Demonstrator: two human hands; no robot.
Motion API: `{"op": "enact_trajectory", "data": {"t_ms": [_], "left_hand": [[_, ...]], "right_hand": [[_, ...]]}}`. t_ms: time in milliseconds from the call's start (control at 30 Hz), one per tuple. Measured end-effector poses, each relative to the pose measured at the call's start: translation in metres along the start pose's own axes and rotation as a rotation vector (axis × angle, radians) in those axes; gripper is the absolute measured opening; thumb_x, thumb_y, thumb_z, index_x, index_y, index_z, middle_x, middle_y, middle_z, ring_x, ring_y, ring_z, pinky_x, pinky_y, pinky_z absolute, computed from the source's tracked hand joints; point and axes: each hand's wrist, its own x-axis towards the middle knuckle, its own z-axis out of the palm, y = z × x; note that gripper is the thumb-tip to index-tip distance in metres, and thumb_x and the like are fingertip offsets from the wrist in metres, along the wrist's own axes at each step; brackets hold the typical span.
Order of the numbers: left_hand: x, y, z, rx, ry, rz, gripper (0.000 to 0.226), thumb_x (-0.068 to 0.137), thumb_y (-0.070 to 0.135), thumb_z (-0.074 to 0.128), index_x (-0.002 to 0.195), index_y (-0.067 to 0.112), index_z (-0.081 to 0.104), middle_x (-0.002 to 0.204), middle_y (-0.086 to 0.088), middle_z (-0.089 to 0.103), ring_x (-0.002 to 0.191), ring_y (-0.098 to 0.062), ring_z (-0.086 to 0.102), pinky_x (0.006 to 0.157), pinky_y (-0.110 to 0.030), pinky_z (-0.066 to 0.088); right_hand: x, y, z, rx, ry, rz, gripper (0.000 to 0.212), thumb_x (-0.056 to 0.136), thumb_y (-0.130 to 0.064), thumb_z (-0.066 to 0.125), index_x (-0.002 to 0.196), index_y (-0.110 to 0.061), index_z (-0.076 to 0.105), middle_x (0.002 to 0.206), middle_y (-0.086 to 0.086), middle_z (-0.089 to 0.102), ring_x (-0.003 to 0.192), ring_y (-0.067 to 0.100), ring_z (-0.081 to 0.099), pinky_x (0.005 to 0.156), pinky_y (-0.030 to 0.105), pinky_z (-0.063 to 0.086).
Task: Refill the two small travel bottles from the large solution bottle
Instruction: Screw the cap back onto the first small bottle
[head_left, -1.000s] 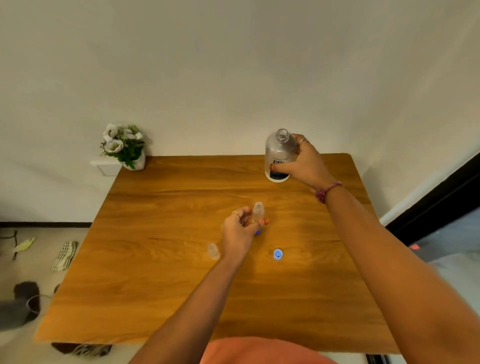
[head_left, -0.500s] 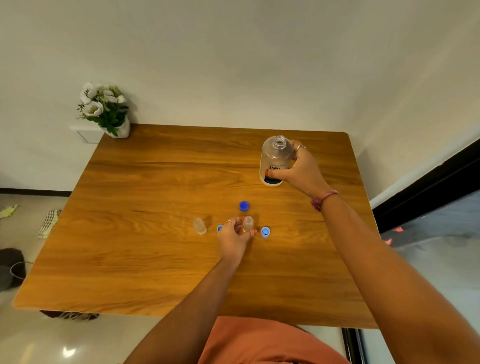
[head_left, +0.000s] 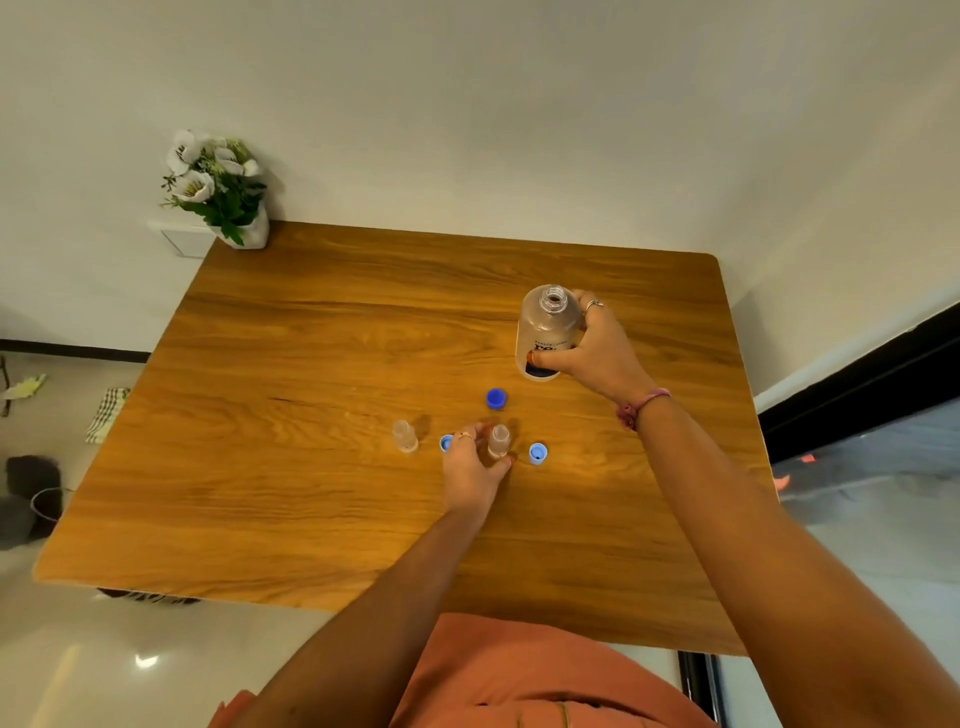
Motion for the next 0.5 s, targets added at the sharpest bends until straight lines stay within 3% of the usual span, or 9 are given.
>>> {"op": "enact_trajectory", "data": {"t_ms": [167, 300, 400, 500], "left_hand": [[-0.014, -0.005, -0.015, 0.015, -0.037, 0.094, 0.068, 0.079, 0.011, 0.074, 0.138, 0.014, 0.040, 0.137, -0.001, 0.049, 0.127, -0.013, 0.045, 0.107, -0.030, 0.040], [-0.027, -0.016, -0.042, -0.063, -0.031, 0.222, 0.064, 0.079, 0.011, 0.073, 0.134, 0.022, 0.042, 0.132, 0.005, 0.050, 0.123, -0.007, 0.046, 0.106, -0.028, 0.040], [-0.035, -0.023, -0.068, -0.048, -0.006, 0.341, 0.057, 0.081, 0.011, 0.071, 0.122, 0.038, 0.041, 0.118, 0.022, 0.046, 0.112, -0.005, 0.051, 0.094, -0.015, 0.044], [-0.033, -0.034, -0.094, 0.031, 0.049, 0.450, 0.054, 0.081, 0.011, 0.071, 0.126, 0.028, 0.046, 0.111, 0.017, 0.046, 0.104, -0.008, 0.052, 0.082, -0.016, 0.045]], "right_hand": [[0.007, -0.013, 0.016, -0.014, -0.035, -0.042, 0.083, 0.063, -0.020, 0.085, 0.132, -0.011, 0.041, 0.128, 0.006, 0.049, 0.114, 0.017, 0.048, 0.086, 0.021, 0.043], [0.013, -0.030, 0.039, -0.047, -0.080, -0.085, 0.074, 0.061, -0.020, 0.087, 0.123, -0.010, 0.047, 0.118, 0.003, 0.055, 0.103, 0.012, 0.050, 0.076, 0.012, 0.041], [0.016, -0.040, 0.060, -0.076, -0.131, -0.081, 0.071, 0.058, -0.020, 0.088, 0.117, -0.010, 0.051, 0.109, 0.001, 0.058, 0.099, 0.015, 0.055, 0.073, 0.014, 0.045], [0.018, -0.048, 0.083, -0.135, -0.169, -0.060, 0.072, 0.057, -0.020, 0.088, 0.117, -0.010, 0.051, 0.107, -0.001, 0.057, 0.098, 0.016, 0.056, 0.082, 0.028, 0.048]]}}
